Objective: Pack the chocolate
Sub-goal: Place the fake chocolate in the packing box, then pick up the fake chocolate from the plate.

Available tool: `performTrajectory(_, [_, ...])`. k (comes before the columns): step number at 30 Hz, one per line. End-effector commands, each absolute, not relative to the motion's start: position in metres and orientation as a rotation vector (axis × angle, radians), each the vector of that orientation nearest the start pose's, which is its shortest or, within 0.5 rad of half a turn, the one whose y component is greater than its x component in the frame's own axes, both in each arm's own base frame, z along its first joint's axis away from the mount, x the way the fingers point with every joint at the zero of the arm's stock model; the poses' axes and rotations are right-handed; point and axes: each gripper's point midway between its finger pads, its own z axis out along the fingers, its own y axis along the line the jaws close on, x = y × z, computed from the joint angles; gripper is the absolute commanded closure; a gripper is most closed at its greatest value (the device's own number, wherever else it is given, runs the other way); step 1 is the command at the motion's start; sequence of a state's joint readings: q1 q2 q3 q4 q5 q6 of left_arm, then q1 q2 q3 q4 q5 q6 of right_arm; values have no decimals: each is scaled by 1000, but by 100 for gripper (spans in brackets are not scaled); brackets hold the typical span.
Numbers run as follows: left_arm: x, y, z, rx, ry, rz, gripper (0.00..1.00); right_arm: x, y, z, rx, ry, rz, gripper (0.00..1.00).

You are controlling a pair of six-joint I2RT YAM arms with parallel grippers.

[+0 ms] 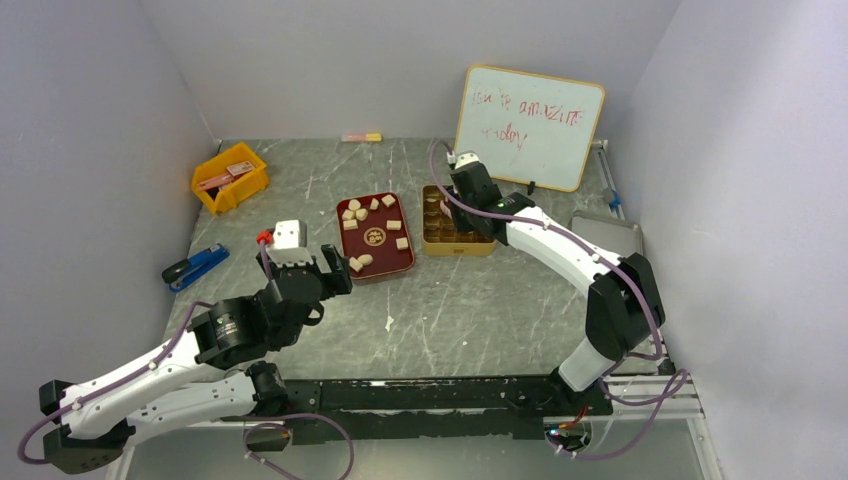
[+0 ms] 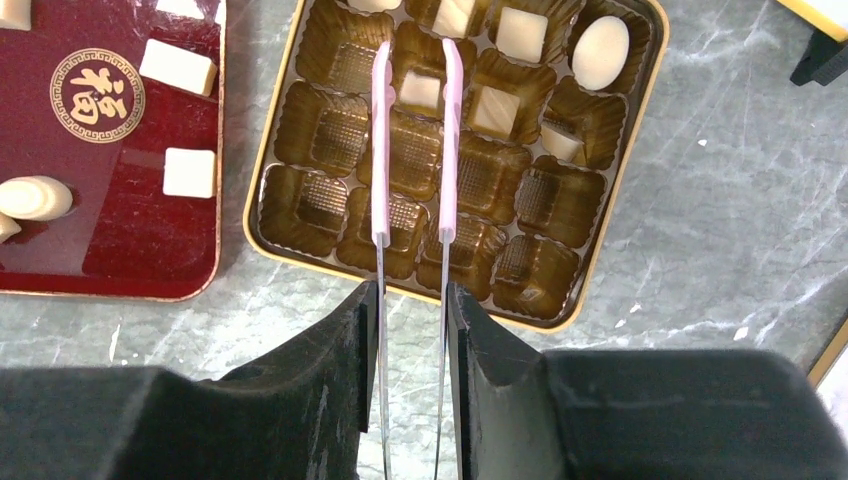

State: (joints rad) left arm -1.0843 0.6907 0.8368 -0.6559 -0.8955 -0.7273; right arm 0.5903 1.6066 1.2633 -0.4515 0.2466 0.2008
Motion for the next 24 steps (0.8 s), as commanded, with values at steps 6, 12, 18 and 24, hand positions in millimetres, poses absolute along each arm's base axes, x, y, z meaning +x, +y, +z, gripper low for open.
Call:
performTrajectory(6, [207,-135,262,-216,1857,-337,9,390,220,182,-321,2217,158,69])
performTrajectory(12, [208,-137,262,-213,1858,-334,9,392,226,200,-335,2183,186,72])
performTrajectory(18, [208,-138,262,-212,1860,-333,9,388,250,214,-399,2153,220,74])
performTrajectory(24, [208,-137,264,-215,1860,-335,9,383,292,214,-494,2141,236,75])
